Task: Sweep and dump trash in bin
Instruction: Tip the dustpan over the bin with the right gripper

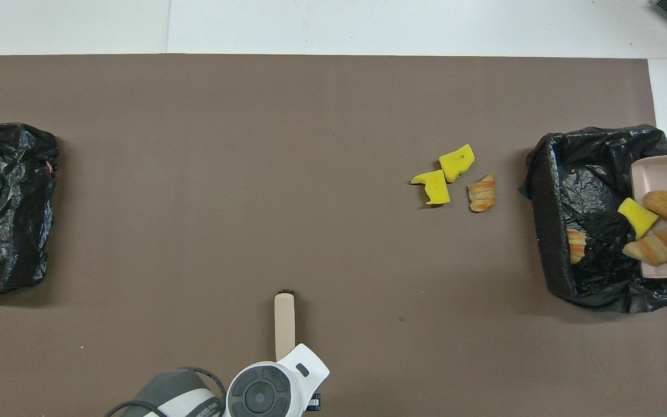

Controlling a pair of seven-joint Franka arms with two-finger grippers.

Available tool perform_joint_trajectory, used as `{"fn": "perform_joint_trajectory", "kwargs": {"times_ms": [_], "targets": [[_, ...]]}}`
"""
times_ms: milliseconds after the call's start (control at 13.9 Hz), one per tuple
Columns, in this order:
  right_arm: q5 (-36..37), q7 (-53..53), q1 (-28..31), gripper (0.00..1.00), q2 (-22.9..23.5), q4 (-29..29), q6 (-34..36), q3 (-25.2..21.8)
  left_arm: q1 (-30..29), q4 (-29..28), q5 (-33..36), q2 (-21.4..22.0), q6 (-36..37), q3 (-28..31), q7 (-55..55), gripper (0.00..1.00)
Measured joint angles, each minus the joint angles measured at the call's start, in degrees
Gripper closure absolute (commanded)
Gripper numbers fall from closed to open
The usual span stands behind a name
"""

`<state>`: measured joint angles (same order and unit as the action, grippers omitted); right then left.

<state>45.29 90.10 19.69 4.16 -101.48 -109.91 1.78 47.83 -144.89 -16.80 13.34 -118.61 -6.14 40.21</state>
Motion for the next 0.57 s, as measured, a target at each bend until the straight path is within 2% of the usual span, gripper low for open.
{"fn": "perform_joint_trajectory", "kwargs": {"times_ms": [144, 215, 287, 574], "targets": [[2.24, -0.41, -1.99, 1.0, -1.03, -0.03, 2.64, 0.07, -0.1, 0.0, -0.11, -0.11, 0.0, 0.22, -2.03, 0.23], [2.86, -0.54, -2.78, 1.0, -1.53, -0.1, 3.71, 0.09, -0.34, 0.05, -0.16, -0.3, -0.01, 0.46, -2.81, 0.04], [3.23, -0.56, -3.44, 1.0, -1.99, -0.26, 4.42, 0.12, -0.83, 0.25, -0.17, -0.62, -0.04, 0.73, -3.39, 0.0], [3.95, -0.57, -4.12, 1.0, -3.72, -0.61, 5.15, 0.18, -3.96, 4.44, 1.18, -3.21, -0.53, 1.4, -5.48, 0.0]]}}
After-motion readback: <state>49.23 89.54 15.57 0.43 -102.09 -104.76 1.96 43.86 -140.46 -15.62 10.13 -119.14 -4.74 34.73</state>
